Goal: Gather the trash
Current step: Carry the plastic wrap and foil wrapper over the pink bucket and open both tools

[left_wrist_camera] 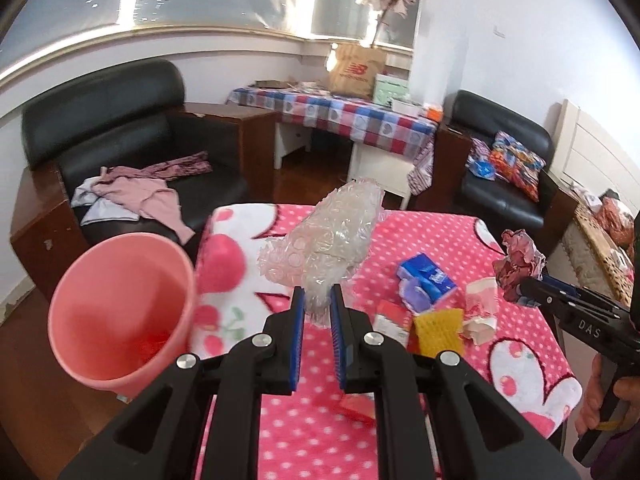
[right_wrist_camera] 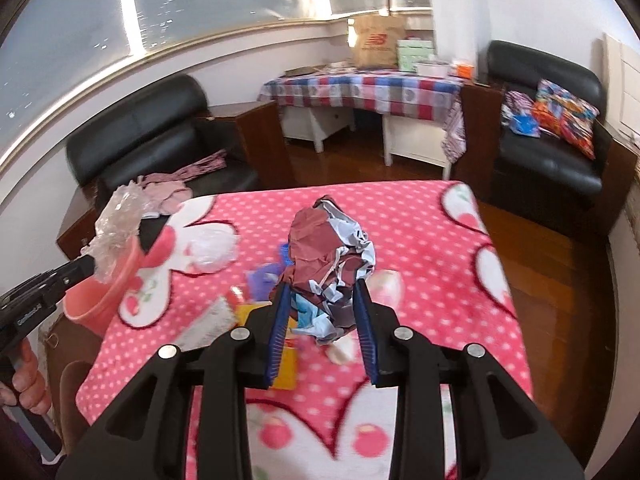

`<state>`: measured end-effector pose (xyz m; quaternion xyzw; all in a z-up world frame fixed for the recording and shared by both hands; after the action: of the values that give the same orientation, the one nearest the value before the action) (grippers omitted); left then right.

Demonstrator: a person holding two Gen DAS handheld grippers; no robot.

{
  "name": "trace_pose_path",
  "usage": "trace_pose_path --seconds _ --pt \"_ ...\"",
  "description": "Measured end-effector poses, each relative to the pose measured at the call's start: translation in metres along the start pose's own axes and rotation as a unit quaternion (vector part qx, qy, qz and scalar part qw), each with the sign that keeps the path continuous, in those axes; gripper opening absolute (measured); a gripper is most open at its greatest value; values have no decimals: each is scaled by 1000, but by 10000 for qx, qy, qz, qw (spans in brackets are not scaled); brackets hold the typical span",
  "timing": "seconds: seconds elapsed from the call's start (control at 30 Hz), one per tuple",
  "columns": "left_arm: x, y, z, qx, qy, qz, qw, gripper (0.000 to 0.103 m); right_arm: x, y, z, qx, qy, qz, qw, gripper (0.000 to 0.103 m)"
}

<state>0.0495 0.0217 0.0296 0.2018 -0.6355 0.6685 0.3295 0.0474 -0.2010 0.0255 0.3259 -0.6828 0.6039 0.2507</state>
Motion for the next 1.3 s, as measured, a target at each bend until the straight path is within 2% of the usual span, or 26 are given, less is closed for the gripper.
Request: trace_pose_path --seconds 0.4,0.8,1.03,1.3 --pt "23 7 -73 704 -463 218 9962 12 -9 -26 -88 771 -563 29 9954 32" --pt "45 25 -151 1412 -1168 265 9827 12 -38 -43 -183 1281 -1373 -135 9821 33" --pt "48 46 -191 1739 -1525 44 9729 12 -58 -42 -242 1638 -1741 -353 9704 33" --pt "32 61 -215 1937 -1648 -321 9666 12 -91 -30 -290 2003 -1787 -824 9598 33"
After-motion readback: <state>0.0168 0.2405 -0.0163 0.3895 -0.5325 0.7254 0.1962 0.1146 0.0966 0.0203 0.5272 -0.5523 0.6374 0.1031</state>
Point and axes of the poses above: each gripper's, at about its wrist camera, not at the fingertips, and x roughly against the way its jaws point, z to its right, y to its underside, the point moved 3 cm from there along -x, roughly the way its jaws point, and after that the axes turned 5 degrees about -z, right-handed, at the moved point
